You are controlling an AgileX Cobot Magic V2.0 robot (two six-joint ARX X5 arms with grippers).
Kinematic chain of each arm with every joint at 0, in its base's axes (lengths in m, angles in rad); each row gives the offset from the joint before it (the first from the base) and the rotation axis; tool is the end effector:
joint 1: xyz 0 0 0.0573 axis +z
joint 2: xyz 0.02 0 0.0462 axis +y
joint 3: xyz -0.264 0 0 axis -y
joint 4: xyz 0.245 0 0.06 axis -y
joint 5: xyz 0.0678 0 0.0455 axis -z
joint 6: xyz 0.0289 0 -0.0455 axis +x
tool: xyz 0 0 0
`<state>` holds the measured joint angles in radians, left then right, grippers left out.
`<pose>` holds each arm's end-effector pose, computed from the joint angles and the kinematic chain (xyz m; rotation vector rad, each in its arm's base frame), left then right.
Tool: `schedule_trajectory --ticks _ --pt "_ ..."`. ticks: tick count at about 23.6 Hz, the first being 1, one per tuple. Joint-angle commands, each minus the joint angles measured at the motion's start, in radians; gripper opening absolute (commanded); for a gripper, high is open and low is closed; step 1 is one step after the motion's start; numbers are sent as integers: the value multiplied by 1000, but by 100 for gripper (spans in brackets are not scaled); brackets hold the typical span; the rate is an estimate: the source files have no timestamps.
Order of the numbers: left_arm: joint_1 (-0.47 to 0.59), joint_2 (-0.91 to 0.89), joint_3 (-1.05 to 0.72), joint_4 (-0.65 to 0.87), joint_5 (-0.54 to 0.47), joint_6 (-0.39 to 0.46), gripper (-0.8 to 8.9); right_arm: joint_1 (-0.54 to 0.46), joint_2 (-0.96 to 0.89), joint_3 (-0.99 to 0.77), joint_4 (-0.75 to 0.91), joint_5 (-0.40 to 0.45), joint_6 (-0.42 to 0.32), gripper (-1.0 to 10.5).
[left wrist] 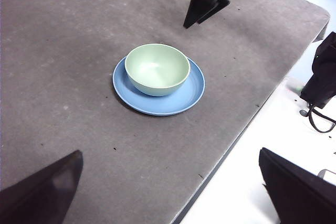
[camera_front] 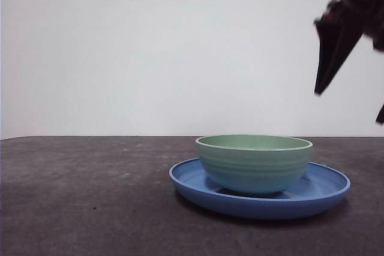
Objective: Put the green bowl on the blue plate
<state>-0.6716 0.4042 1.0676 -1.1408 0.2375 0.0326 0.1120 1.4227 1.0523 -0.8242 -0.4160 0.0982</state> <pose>0.0103 -0.0169 0.3614 0.1361 0.4680 -0.8993 0.2628 0.0413 0.2442 0.2672 1.2168 0.4048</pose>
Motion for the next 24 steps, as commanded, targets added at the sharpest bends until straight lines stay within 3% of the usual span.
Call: schedule_trajectory --ticks 1,4,10,17,24 --pt "-5 2 8 11 -2 1 539 -10 72 16 28 -2 -22 502" --pt "-5 2 8 11 -2 1 539 -17 127 16 37 -3 -37 475" --pt "-5 2 8 11 -2 1 539 -16 215 16 43 -47 -98 313" --pt "-5 2 8 11 -1 1 539 -8 246 16 74 -138 -117 259" --pt "-5 2 8 12 -2 1 539 22 279 16 87 -132 -108 206"
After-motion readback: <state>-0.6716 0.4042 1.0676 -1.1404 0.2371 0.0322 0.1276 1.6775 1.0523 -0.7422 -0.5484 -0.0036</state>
